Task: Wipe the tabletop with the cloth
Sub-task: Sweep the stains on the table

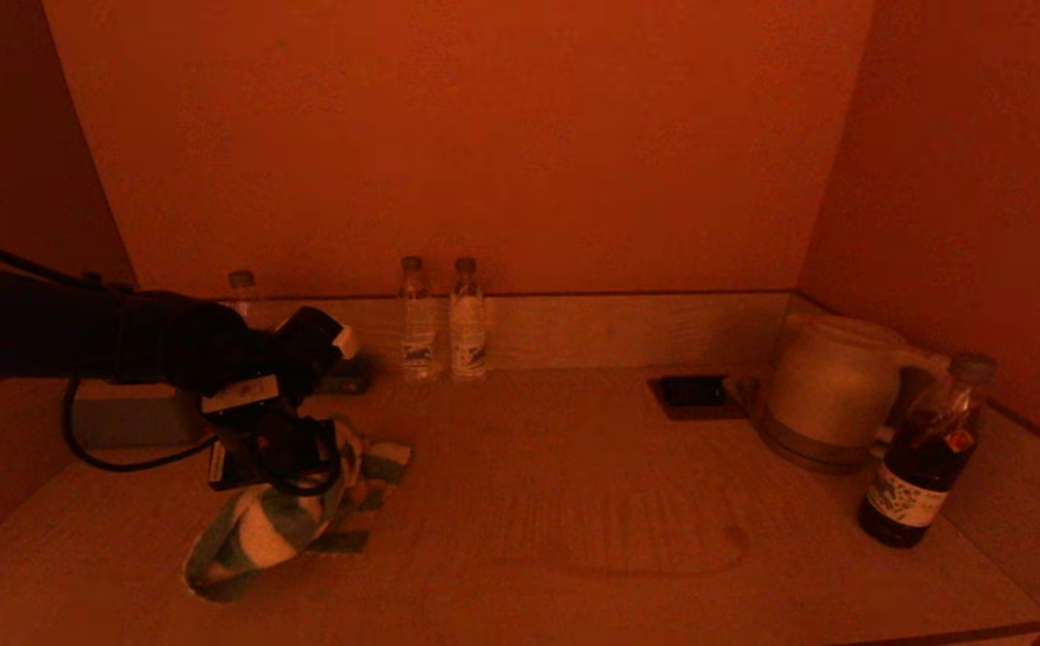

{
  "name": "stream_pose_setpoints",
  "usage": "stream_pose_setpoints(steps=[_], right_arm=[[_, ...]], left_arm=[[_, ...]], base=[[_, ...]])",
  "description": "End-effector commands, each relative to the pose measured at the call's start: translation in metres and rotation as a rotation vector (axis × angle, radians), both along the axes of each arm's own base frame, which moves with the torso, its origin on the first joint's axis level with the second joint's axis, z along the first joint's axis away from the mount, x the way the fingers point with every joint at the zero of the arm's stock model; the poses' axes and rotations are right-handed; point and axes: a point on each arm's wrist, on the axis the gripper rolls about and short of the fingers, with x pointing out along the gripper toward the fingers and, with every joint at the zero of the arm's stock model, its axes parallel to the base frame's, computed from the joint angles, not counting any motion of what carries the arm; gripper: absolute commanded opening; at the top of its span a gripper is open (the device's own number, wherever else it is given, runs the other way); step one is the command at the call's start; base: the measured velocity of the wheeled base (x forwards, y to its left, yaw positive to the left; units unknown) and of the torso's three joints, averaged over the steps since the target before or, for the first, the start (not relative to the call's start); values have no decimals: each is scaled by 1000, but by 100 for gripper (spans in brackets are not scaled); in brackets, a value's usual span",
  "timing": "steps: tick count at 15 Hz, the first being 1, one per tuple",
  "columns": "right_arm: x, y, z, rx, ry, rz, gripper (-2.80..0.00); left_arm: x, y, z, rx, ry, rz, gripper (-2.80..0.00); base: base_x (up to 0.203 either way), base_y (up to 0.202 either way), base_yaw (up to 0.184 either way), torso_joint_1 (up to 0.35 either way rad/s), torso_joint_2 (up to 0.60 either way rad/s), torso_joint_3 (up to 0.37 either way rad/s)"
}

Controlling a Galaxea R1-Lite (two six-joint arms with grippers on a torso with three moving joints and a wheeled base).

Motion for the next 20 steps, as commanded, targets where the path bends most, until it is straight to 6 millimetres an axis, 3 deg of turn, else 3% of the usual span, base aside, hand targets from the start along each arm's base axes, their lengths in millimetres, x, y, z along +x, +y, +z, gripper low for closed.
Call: stream_pose_setpoints(steps=[1, 5, 7, 10, 15, 18, 20], right_arm=[[0, 0, 0, -1, 1, 0, -280], [0, 0, 0, -1, 1, 0, -280], [0, 0, 0, -1, 1, 0, -280], [0, 0, 0, -1, 1, 0, -280], [0, 0, 0, -1, 1, 0, -280], [0, 0, 0, -1, 1, 0, -280], [0, 0, 0, -1, 1, 0, -280]], left_arm=[[-4, 8, 5, 2, -3, 17, -280], [-5, 14, -11, 31, 54, 22, -280], [-4, 13, -38, 67, 136, 20, -280], [1, 8, -56, 70, 179, 15, -280], [2, -16, -47, -99, 139, -80, -280], [2, -21, -46, -123, 137, -96, -280], [-3, -42, -48, -170, 141, -163, -280]], base=[[0, 0, 0, 0, 0, 0], [0, 0, 0, 0, 0, 0], [0, 0, 0, 0, 0, 0], [0, 0, 0, 0, 0, 0], [0, 0, 0, 0, 0, 0], [0, 0, 0, 0, 0, 0], [0, 0, 0, 0, 0, 0]])
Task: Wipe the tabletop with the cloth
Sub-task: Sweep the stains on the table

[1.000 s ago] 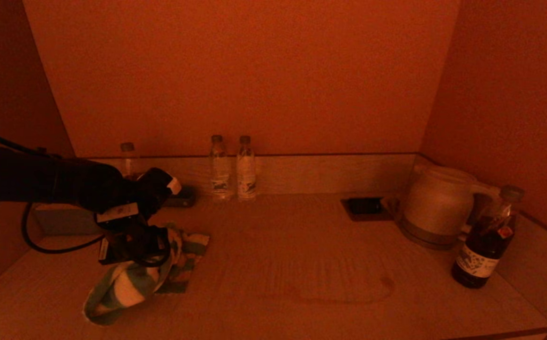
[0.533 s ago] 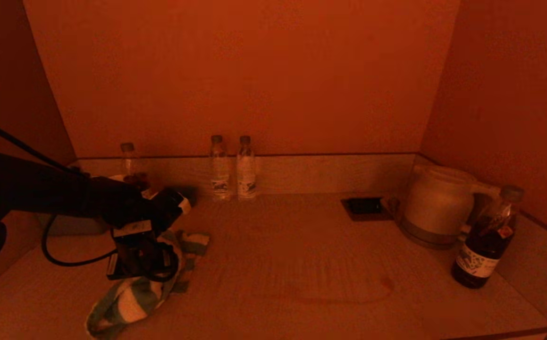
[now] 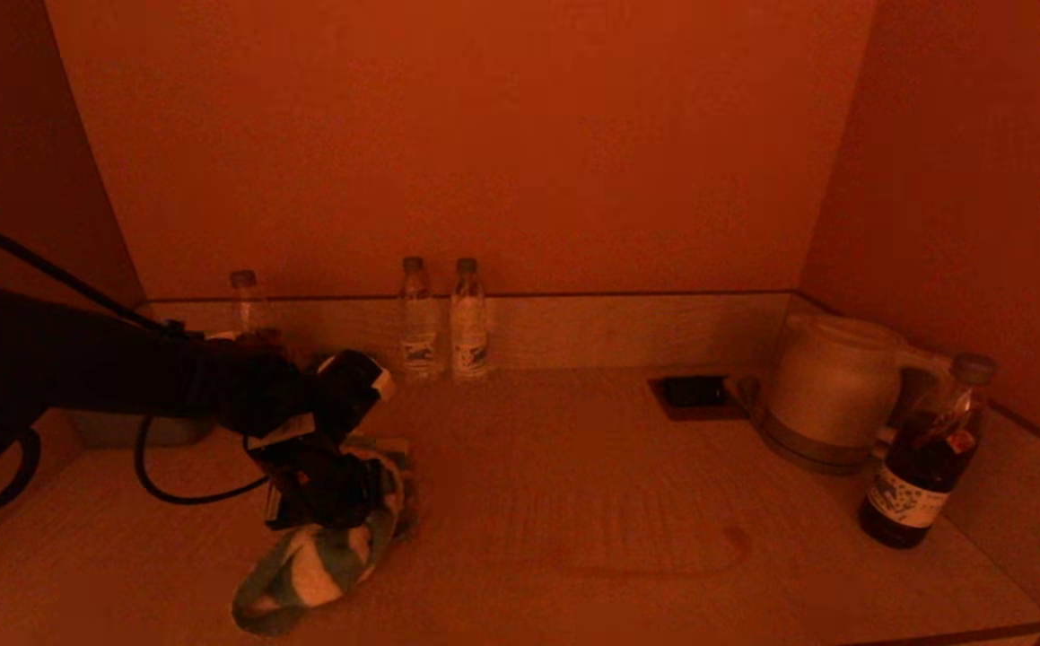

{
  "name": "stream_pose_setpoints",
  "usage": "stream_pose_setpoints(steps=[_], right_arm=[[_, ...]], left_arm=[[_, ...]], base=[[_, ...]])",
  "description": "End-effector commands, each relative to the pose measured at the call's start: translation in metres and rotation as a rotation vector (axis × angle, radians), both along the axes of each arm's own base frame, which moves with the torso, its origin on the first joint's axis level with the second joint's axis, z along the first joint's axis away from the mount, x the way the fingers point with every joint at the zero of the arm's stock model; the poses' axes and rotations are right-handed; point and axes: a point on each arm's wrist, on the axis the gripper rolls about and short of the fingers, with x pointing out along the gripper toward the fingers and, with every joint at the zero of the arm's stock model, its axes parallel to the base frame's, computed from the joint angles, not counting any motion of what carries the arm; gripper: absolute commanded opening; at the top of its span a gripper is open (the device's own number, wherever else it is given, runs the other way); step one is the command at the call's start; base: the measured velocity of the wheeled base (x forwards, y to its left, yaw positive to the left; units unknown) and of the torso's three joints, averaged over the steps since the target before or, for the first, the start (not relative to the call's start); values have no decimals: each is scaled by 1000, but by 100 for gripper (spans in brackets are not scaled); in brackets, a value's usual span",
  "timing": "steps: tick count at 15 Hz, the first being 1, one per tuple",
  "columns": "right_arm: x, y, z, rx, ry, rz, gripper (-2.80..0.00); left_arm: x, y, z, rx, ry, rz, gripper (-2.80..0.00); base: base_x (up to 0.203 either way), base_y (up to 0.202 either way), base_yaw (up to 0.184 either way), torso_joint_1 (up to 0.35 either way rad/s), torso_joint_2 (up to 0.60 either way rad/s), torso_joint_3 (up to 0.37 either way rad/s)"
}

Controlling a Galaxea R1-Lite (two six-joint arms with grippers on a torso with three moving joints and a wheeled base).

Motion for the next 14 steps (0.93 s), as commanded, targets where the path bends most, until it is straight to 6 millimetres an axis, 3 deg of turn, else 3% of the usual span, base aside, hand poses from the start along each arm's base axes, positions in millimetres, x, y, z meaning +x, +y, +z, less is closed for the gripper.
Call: stream_pose_setpoints(steps=[1, 4, 5, 7, 11, 14], right_arm=[[0, 0, 0, -1, 1, 0, -280], [0, 0, 0, -1, 1, 0, -280], [0, 0, 0, -1, 1, 0, -280], [0, 0, 0, -1, 1, 0, -280], [0, 0, 0, -1, 1, 0, -280], [0, 0, 0, -1, 1, 0, -280]], left_arm=[[-1, -7, -4, -1, 11, -15, -280], [-6, -22, -9, -2, 19, -53, -280], [-8, -37, -12, -6, 15, -84, -280], [-9, -41, -13, -9, 14, -88, -280], [-11, -77, -17, -33, -14, -145, -280], [-12, -84, -12, -46, -31, -162, -280]], base=[[0, 0, 0, 0, 0, 0], [0, 0, 0, 0, 0, 0], [0, 0, 0, 0, 0, 0], [0, 0, 0, 0, 0, 0], [0, 0, 0, 0, 0, 0], [0, 0, 0, 0, 0, 0]])
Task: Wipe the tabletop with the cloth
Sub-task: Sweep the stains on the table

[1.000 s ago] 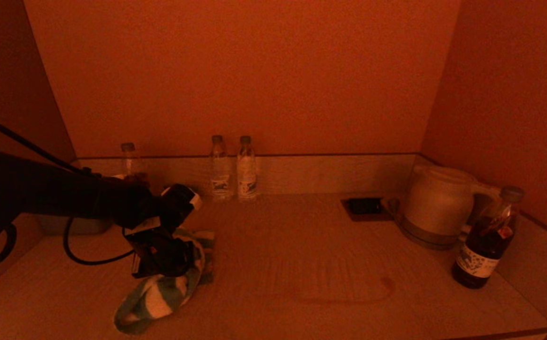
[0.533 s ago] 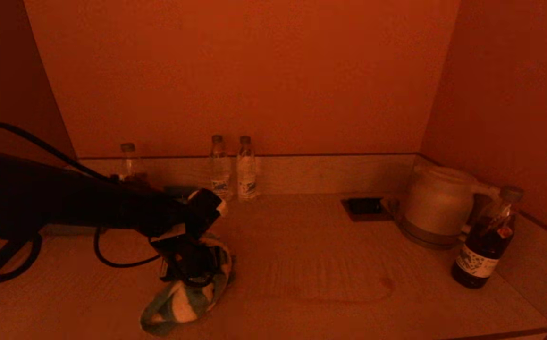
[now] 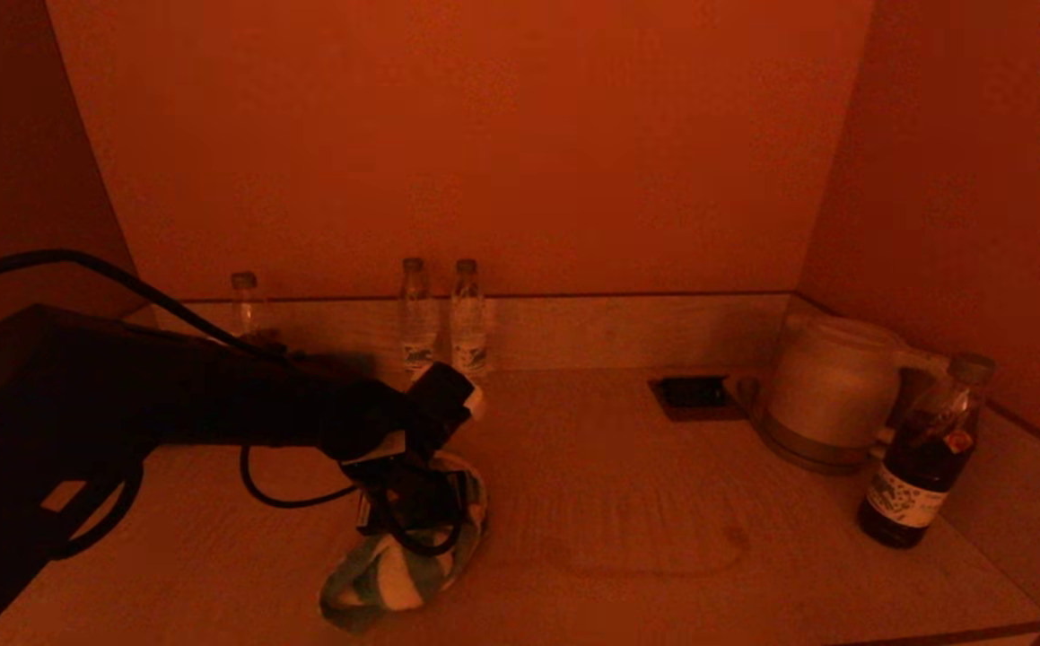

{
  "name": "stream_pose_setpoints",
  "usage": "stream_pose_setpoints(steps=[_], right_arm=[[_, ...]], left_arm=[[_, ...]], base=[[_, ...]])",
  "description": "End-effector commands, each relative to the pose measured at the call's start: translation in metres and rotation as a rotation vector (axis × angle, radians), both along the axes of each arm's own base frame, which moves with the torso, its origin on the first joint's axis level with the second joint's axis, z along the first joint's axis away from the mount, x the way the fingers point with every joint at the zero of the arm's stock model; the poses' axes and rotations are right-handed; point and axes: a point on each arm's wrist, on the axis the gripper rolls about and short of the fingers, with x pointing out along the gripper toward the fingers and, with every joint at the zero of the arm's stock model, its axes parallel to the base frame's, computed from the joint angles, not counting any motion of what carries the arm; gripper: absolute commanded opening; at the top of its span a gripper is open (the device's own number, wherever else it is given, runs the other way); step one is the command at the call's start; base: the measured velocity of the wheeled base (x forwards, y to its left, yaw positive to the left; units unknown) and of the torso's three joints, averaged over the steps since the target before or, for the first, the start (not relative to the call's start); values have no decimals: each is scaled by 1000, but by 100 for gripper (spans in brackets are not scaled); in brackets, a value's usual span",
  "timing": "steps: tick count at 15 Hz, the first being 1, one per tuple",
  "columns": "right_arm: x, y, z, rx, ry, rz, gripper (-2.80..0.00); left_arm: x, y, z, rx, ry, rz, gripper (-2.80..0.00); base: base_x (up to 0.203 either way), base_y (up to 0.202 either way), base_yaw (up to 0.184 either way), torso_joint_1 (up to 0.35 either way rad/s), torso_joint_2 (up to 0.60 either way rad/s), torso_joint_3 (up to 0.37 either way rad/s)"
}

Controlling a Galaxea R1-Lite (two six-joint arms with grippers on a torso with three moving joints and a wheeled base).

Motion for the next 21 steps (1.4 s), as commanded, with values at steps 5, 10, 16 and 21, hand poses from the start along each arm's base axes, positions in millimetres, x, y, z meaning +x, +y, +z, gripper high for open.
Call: stream_pose_setpoints(steps=[5, 10, 16, 21], right_arm=[[0, 0, 0, 0, 2, 0, -280], [0, 0, 0, 0, 2, 0, -280], [0, 0, 0, 0, 2, 0, -280], [0, 0, 0, 0, 2, 0, -280]], left_arm=[[-7, -24, 6, -42, -20, -55, -280], [-15, -42, 8, -66, -30, -90, -280], [-14, -60, 7, -90, -54, -117, -280], [-15, -73, 4, -106, -62, -141, -280]], base=[[0, 0, 0, 0, 0, 0], [0, 0, 0, 0, 0, 0], [0, 0, 0, 0, 0, 0], [0, 0, 0, 0, 0, 0]])
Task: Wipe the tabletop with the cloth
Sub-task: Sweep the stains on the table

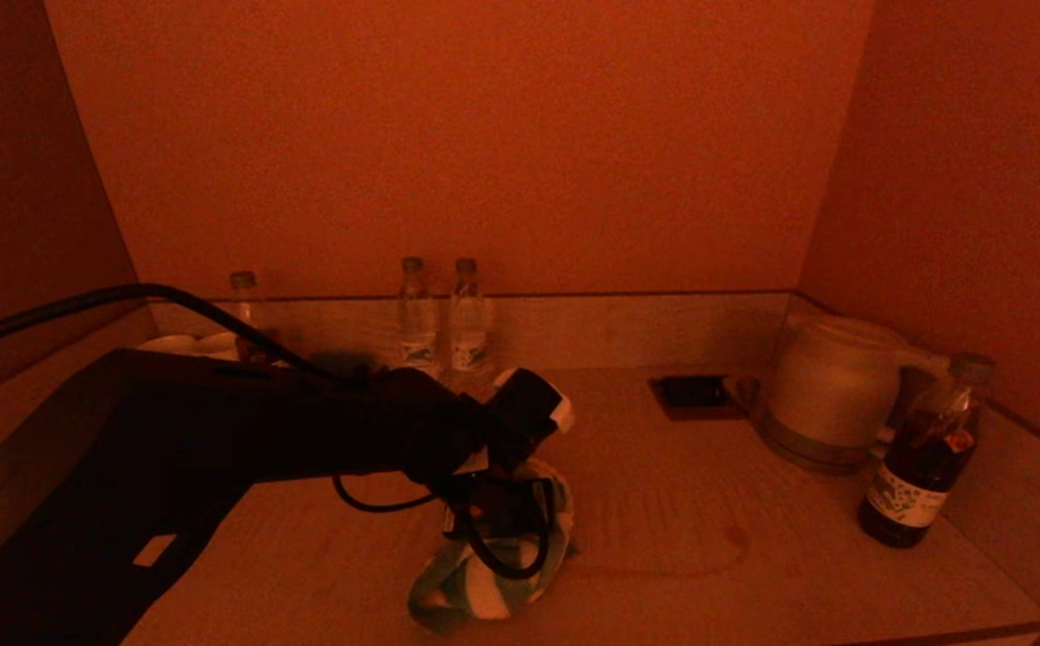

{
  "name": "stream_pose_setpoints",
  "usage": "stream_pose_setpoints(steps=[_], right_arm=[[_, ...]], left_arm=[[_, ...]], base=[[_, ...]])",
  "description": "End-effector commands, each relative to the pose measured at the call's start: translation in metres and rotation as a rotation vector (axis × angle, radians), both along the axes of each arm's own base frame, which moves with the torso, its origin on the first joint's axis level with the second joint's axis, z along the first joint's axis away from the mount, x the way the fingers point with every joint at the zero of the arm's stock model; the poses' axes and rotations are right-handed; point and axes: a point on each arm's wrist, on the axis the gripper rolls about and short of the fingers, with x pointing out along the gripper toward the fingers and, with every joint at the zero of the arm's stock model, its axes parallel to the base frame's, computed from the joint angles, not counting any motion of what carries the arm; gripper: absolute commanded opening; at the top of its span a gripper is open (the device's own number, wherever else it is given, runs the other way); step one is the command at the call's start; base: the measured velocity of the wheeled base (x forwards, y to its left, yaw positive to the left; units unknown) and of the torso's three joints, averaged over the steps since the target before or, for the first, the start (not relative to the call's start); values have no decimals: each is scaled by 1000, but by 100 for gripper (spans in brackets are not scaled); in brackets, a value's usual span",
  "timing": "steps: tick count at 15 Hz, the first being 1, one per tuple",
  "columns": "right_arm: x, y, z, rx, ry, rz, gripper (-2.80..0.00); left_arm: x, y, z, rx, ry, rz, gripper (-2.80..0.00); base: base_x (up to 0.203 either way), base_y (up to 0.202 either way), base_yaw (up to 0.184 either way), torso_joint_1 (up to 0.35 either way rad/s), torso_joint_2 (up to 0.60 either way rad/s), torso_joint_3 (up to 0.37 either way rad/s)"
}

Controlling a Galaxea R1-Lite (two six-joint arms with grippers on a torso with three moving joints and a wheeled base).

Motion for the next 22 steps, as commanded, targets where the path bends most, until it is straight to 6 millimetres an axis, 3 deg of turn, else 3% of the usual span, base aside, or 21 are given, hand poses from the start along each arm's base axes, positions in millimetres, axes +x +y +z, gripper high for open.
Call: stream_pose_setpoints(steps=[1, 3, 11, 22], right_arm=[[0, 0, 0, 0, 1, 0, -280], [0, 0, 0, 0, 1, 0, -280], [0, 0, 0, 0, 1, 0, -280], [0, 0, 0, 0, 1, 0, -280]], left_arm=[[2, -10, -1, -23, -13, -11, -280], [0, -22, -7, -33, -16, -42, -280], [-6, -37, -15, -108, 12, -165, -280], [-13, -52, -11, -186, -35, -304, -280]], base=[[0, 0, 0, 0, 0, 0], [0, 0, 0, 0, 0, 0], [0, 0, 0, 0, 0, 0], [0, 0, 0, 0, 0, 0]])
